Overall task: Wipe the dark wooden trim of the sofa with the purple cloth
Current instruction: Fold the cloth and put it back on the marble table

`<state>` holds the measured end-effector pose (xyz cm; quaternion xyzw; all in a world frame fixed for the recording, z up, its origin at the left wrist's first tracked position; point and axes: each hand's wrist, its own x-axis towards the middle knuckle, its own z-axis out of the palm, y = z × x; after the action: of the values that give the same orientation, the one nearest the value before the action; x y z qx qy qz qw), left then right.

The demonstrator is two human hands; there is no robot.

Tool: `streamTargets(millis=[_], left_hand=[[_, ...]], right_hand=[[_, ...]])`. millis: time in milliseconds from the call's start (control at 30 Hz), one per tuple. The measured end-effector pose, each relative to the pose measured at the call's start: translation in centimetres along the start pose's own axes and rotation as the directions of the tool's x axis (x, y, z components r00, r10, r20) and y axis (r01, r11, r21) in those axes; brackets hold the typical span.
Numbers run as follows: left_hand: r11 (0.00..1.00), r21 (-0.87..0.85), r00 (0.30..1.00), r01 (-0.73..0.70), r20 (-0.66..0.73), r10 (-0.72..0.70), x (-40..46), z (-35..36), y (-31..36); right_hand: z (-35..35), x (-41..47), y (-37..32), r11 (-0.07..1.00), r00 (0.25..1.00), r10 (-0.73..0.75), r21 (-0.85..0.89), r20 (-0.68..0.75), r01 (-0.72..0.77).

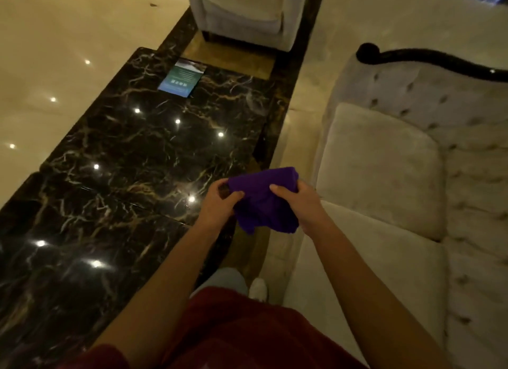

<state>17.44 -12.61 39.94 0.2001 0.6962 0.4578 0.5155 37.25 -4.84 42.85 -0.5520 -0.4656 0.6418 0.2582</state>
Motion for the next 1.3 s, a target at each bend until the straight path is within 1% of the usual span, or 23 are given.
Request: streamTargets(millis=[67, 100, 167, 233, 267, 300, 367, 400, 467, 500, 567, 600, 667, 733, 800, 833, 867, 933, 967, 1033, 1133, 1167, 1300], left_hand=[[0.989, 0.133, 0.974, -0.071, -0.206, 0.097, 1.4, 0.2, 0.1], [0.988, 0.128, 0.972, -0.089, -0.205, 0.114, 1.9, 0.5, 0.6], [0.998, -0.053, 0.999, -0.033, -0.008, 0.033, 3.2, 1.2, 2.3], [0.979, -0.198, 0.994, 0.039, 0.106, -0.018, 5.1, 1.5, 3.8], [0.971, -0.239, 0.998, 0.021, 0.062, -0.007, 6.4, 1.2, 4.3], [0.954, -0.3, 1.0, 0.006, -0.009, -0.009, 7.8, 0.7, 4.9], [0.895, -0.445, 0.988, 0.028, -0.124, -0.093, 10.3, -0.8, 5.9], [0.877, -0.478, 0.981, 0.046, -0.145, -0.131, 11.7, -1.7, 6.3], [0.869, -0.489, 0.977, 0.078, -0.134, -0.163, 13.5, -2.6, 7.3], [0.86, -0.503, 0.974, 0.088, -0.139, -0.181, 14.8, -3.2, 8.0], [0.838, -0.536, 0.977, 0.104, -0.105, -0.188, 15.6, -3.5, 8.6], [0.821, -0.561, 0.972, 0.103, -0.118, -0.203, 16.5, -4.0, 8.6], [0.764, -0.628, 0.961, 0.148, -0.091, -0.262, 16.9, -3.9, 8.7], [0.694, -0.704, 0.937, 0.151, -0.122, -0.328, 17.9, -4.3, 7.5], [0.685, -0.713, 0.921, 0.15, -0.15, -0.359, 17.9, -4.3, 6.7], [0.664, -0.735, 0.895, 0.138, -0.195, -0.402, 18.2, -4.3, 5.5], [0.679, -0.721, 0.898, 0.138, -0.198, -0.392, 18.3, -4.4, 5.5], [0.64, -0.76, 0.829, 0.116, -0.281, -0.484, 18.4, -3.8, 2.2], [0.662, -0.741, 0.828, 0.111, -0.299, -0.474, 18.7, -4.2, 2.1], [0.642, -0.759, 0.742, 0.106, -0.37, -0.559, 19.2, -3.3, -1.5], [0.701, -0.698, 0.671, 0.147, -0.451, -0.589, 20.4, -3.0, -6.1], [0.741, -0.65, 0.669, 0.167, -0.478, -0.569, 20.5, -3.2, -6.5], [0.752, -0.613, 0.59, 0.241, -0.523, -0.615, 22.7, -3.4, -13.9]], right_hand=[[1.5, 2.9, -1.2, 0.965, 0.992, -0.118, -0.241, -0.036, 0.106], [2.5, 4.1, -1.7, 0.902, 0.981, -0.193, -0.398, -0.032, 0.165], [5.0, 6.3, -2.8, 0.724, 0.949, -0.312, -0.634, 0.053, 0.273], [6.9, 8.0, -3.7, 0.607, 0.901, -0.331, -0.668, 0.28, 0.43], [7.7, 8.8, -3.9, 0.597, 0.869, -0.301, -0.634, 0.393, 0.493], [8.1, 9.6, -4.2, 0.663, 0.857, -0.252, -0.565, 0.45, 0.492], [8.5, 11.9, -5.4, 0.935, 0.92, -0.136, -0.26, 0.368, 0.243], [8.5, 13.7, -5.9, 0.991, 0.959, -0.089, -0.076, 0.268, 0.114], [8.2, 17.1, -6.7, 0.994, 0.997, 0.032, 0.103, 0.065, -0.039], [8.7, 19.6, -7.4, 0.989, 0.995, 0.097, 0.11, 0.016, -0.098], [8.7, 22.9, -7.8, 0.98, 0.981, 0.195, 0.047, -0.014, -0.194], [9.4, 25.0, -8.0, 0.968, 0.967, 0.25, -0.018, 0.055, -0.249], [9.8, 26.9, -8.1, 0.918, 0.89, 0.397, -0.091, 0.225, -0.387], [11.0, 29.5, -7.1, 0.827, 0.698, 0.542, -0.148, 0.468, -0.543], [11.5, 30.8, -6.0, 0.786, 0.575, 0.58, -0.211, 0.576, -0.581], [12.2, 31.8, -5.4, 0.77, 0.525, 0.609, -0.284, 0.595, -0.572], [12.3, 32.0, -5.3, 0.786, 0.545, 0.594, -0.281, 0.592, -0.551], [13.8, 33.4, -3.3, 0.759, 0.486, 0.645, -0.417, 0.589, -0.501], [14.3, 33.9, -3.1, 0.773, 0.523, 0.634, -0.449, 0.57, -0.447], [16.0, 35.5, -1.1, 0.719, 0.484, 0.688, -0.598, 0.541, -0.353], [18.6, 37.2, 1.7, 0.662, 0.468, 0.71, -0.725, 0.526, -0.189], [18.9, 37.4, 1.8, 0.66, 0.484, 0.695, -0.739, 0.532, -0.136], [21.6, 39.5, 8.3, 0.546, 0.519, 0.687, -0.833, 0.509, 0.094]])
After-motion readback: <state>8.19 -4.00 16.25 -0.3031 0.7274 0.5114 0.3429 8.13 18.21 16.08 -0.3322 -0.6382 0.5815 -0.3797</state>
